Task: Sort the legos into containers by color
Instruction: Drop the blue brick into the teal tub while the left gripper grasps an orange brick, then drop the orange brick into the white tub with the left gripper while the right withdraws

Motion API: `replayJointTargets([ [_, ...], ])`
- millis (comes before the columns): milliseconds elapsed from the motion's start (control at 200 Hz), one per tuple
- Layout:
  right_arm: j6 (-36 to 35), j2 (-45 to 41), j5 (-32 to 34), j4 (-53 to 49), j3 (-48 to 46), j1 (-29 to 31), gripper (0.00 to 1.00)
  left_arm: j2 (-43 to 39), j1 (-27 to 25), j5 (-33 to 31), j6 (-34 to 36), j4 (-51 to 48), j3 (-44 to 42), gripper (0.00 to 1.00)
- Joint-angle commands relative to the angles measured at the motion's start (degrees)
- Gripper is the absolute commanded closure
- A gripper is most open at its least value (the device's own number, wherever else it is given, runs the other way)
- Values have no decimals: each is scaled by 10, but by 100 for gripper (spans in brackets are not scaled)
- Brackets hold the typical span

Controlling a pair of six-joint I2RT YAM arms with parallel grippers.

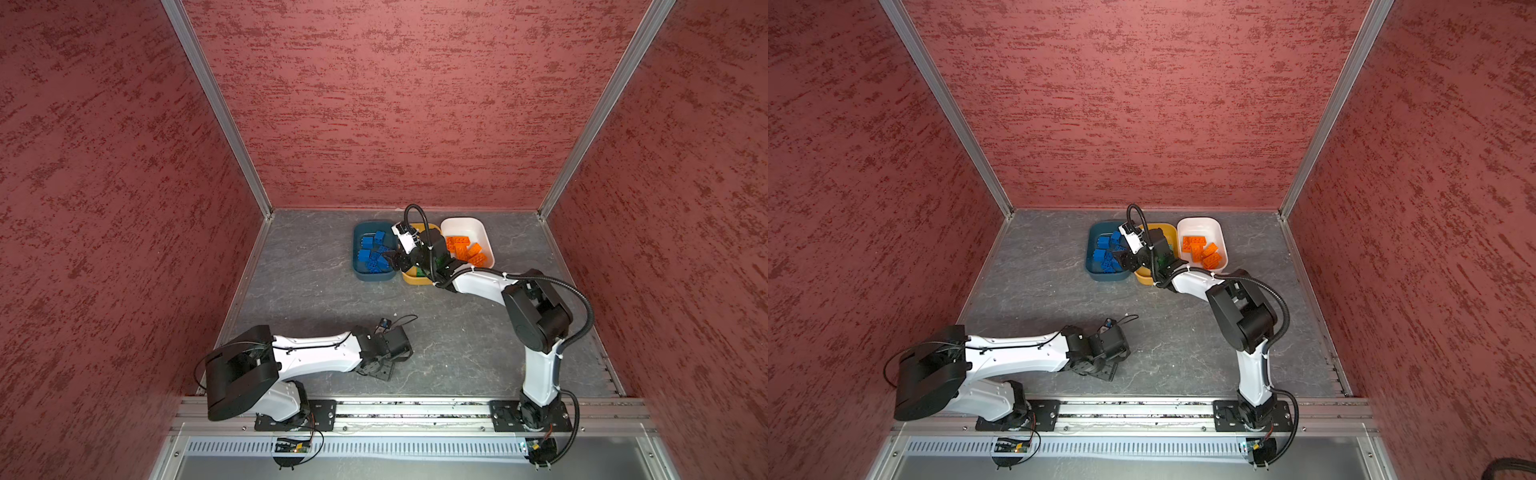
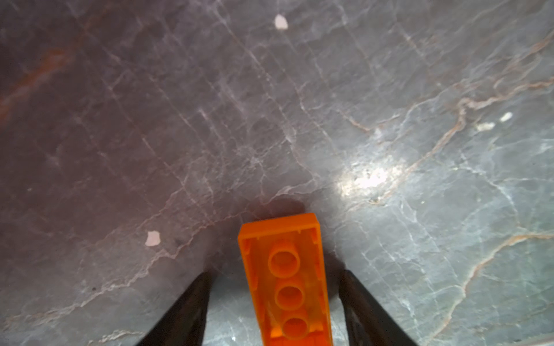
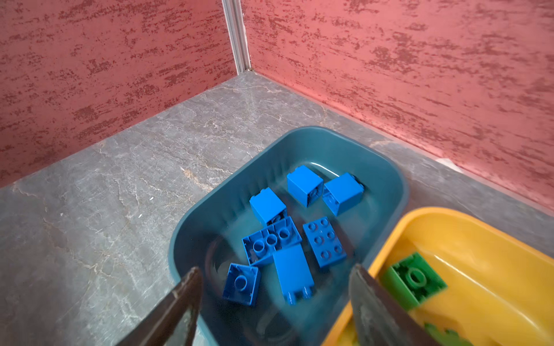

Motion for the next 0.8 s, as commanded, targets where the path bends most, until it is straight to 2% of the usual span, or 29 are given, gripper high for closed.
replayJointTargets([
  [0, -10, -61, 36, 43, -30, 3, 14, 8, -4, -6, 11, -18, 7, 40],
  [75, -9, -90, 57, 52, -60, 3, 9, 7, -4, -4, 12, -17, 6, 44],
  [90, -9, -98, 62, 54, -64, 3, 3, 7, -4, -4, 12, -16, 6, 45],
  [110, -9, -106, 69, 57, -73, 3, 1, 7, -4, -3, 13, -15, 6, 46],
  [351, -8, -180, 162, 58, -145, 3, 1, 11, -4, -6, 9, -11, 7, 56],
  [621, 60, -254, 274, 26, -198, 3, 1, 6, -2, -23, -5, -14, 10, 72],
  [797, 56, -305, 339, 60, -245, 1, 1, -4, 27, -43, 11, -3, 40, 75],
])
